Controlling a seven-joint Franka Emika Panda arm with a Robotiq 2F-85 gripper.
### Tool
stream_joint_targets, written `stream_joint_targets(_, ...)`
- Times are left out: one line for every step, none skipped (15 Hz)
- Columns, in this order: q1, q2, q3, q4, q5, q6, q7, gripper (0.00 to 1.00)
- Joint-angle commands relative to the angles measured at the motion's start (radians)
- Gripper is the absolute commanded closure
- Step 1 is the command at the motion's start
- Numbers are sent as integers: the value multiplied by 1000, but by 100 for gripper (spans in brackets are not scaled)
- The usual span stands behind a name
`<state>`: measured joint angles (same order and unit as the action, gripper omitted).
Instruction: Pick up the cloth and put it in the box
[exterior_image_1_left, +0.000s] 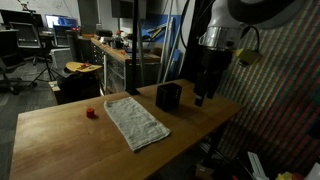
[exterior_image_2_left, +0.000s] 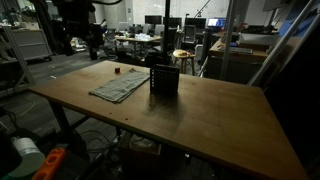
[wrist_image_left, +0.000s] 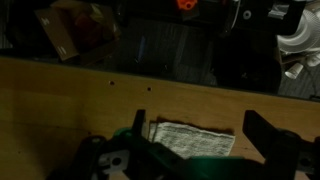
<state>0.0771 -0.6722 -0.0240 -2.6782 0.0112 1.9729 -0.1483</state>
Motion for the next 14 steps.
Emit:
stream_joint_targets(40,132,30,52,37,158,0,0)
stream_joint_targets(47,163,32,59,47,212,-2,0)
stream_joint_targets(52,200,34,75,55,264,-2,0)
stream_joint_targets(57,232,33,87,62,316,-7,0)
stream_joint_targets(60,274,32,111,69,368,-10,0)
stream_joint_targets(61,312,31,132,72,411,-12,0)
stream_joint_targets(61,355,32,162,76,451,-11,0)
stream_joint_targets(62,392,33,188,78,480,-13,0)
stream_joint_targets(62,425,36,214,79,503,-14,0)
stream_joint_targets(64,461,40,239,82,523,-14,0)
stream_joint_targets(66,493,43,262,86,540,-17,0)
stream_joint_targets(69,527,51,286,88,552,-19,0)
stream_joint_targets(70,561,61,309,84,565,-16,0)
stream_joint_targets(73,596,72,335,80,574,-14,0)
